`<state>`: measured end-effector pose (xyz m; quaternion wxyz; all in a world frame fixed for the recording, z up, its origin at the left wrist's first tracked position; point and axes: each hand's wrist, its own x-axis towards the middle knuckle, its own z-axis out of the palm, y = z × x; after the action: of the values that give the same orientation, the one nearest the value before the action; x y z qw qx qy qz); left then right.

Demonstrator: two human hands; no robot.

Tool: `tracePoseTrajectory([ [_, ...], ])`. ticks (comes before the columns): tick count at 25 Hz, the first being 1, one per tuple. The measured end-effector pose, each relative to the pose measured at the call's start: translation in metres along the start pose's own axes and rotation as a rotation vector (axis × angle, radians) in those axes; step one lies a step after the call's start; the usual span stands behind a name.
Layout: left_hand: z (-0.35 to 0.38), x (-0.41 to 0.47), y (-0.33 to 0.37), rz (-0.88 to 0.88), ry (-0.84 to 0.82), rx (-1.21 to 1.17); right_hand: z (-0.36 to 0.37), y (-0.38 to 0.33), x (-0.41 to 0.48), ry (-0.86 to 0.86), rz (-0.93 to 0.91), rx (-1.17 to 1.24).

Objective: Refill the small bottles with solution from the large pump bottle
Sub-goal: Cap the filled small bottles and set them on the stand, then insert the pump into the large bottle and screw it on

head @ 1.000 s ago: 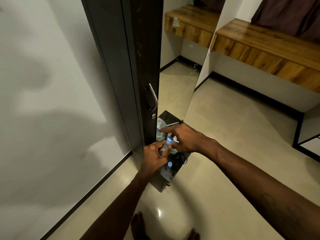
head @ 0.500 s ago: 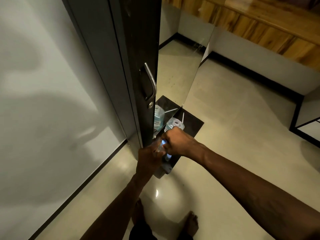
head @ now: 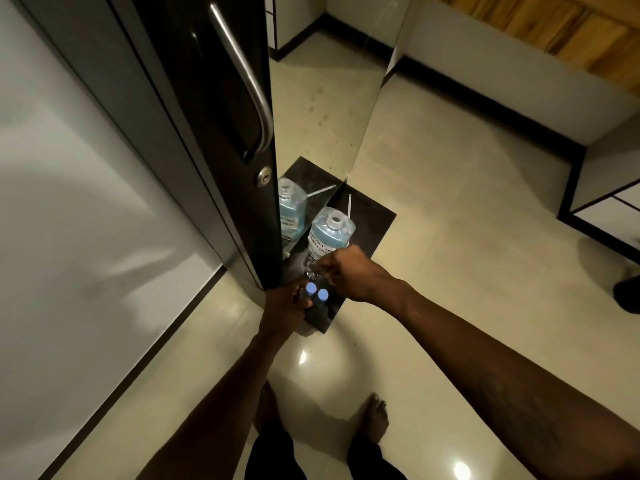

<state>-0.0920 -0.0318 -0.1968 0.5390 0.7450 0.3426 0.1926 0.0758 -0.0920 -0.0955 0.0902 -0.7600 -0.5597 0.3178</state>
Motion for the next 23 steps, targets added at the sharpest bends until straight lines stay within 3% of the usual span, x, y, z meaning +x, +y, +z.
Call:
tracePoseTrajectory([
  [7, 0.008, 0.002, -0.029, 0.027, 0.024, 0.129, 0.003, 0.022, -0.016, 0.11, 0.111, 0.128],
  [11, -0.012, -0.015, -0.003, 0.023, 0.177, 0.132, 0.007, 0.043, -0.025, 0.154, 0.168, 0.111],
  [15, -0.022, -0.011, 0.047, 0.055, 0.356, 0.189, 0.009, 0.075, -0.027, 0.235, 0.252, -0.074],
  [23, 0.025, 0.043, 0.109, -0.027, 0.332, 0.175, 0.027, 0.098, -0.015, 0.045, 0.06, -0.312],
])
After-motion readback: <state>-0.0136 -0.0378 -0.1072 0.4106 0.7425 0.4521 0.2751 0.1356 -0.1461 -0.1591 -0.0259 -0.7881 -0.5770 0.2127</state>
